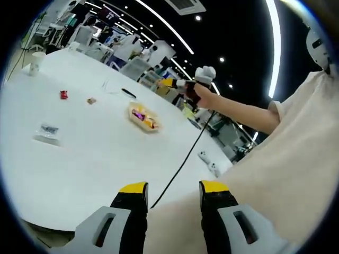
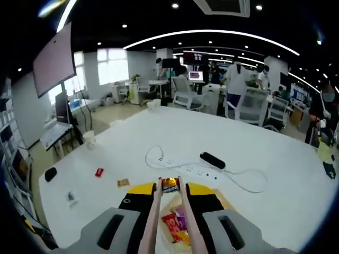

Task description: Place the target food into the container with the food tongs after gripping and lifting it, then release it inside without dropping or visibly crushing the food.

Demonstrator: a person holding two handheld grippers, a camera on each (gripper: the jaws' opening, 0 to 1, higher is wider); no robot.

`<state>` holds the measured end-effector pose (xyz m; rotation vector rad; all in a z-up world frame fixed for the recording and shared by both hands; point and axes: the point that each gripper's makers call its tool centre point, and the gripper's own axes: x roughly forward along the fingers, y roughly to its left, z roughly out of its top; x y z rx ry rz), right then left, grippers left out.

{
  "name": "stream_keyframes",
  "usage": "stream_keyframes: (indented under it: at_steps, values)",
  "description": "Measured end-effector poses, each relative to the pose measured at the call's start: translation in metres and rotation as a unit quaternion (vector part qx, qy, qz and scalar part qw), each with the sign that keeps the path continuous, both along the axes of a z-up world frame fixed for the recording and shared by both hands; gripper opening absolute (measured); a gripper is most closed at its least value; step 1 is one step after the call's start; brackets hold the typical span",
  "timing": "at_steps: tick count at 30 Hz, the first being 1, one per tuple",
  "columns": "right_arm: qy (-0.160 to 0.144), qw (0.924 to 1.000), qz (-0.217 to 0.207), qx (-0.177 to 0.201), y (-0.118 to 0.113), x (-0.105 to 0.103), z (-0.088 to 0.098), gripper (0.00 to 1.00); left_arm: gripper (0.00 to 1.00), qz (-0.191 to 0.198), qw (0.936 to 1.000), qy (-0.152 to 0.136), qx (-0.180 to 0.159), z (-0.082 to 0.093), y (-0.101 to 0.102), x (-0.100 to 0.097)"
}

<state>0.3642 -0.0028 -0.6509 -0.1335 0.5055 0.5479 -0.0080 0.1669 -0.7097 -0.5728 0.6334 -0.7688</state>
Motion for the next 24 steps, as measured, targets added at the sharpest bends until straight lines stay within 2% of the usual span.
stream_keyframes:
  at_steps: [9,24]
  values:
    - [-0.006,0.9999,-0.016,-0.002,-0.021,0.013,0.004,0.21,0.37,-0.003,1.0000,-0.004,-0.001,0.002,-0.004,0.004]
    - [-0.007,0.9996,-0.028,-0.002,-0.032,0.025,0.006,0.21,0.37,0.002,1.0000,-0.003,-0.001,0.000,-0.005,0.008]
